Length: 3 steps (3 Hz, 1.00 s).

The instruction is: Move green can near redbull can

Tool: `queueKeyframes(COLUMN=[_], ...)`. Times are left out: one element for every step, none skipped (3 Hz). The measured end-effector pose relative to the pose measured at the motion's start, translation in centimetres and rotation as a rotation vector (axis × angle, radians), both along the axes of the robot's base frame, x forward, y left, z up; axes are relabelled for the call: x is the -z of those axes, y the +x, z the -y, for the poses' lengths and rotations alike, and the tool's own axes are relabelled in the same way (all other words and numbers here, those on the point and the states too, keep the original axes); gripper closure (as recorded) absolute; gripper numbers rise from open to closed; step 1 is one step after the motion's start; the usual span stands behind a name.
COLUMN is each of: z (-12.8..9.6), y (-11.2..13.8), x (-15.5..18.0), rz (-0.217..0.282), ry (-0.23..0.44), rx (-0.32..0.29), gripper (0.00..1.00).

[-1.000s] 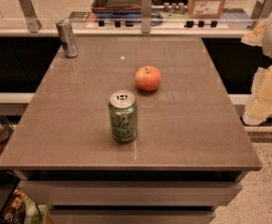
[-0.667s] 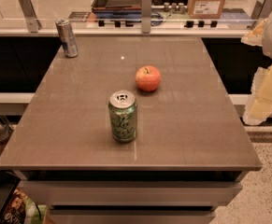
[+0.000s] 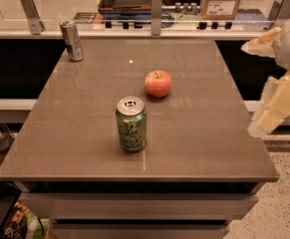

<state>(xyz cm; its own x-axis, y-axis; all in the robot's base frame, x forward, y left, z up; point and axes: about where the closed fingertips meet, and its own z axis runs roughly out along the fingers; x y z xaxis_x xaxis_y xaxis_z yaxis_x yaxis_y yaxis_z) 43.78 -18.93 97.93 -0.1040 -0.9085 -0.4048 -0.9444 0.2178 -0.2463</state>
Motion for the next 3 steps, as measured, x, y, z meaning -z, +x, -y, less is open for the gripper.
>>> queueKeyframes(z=[-3.3, -6.9, -10.6], y=[0.0, -0.4, -0.6], x=[1.3, 2.4, 3.8], rz=[-0.006, -0.010, -0.010], ry=[0.178, 0.349, 0.523], rx=[-0.076, -0.115, -0.141], gripper=[0.00, 0.00, 0.00])
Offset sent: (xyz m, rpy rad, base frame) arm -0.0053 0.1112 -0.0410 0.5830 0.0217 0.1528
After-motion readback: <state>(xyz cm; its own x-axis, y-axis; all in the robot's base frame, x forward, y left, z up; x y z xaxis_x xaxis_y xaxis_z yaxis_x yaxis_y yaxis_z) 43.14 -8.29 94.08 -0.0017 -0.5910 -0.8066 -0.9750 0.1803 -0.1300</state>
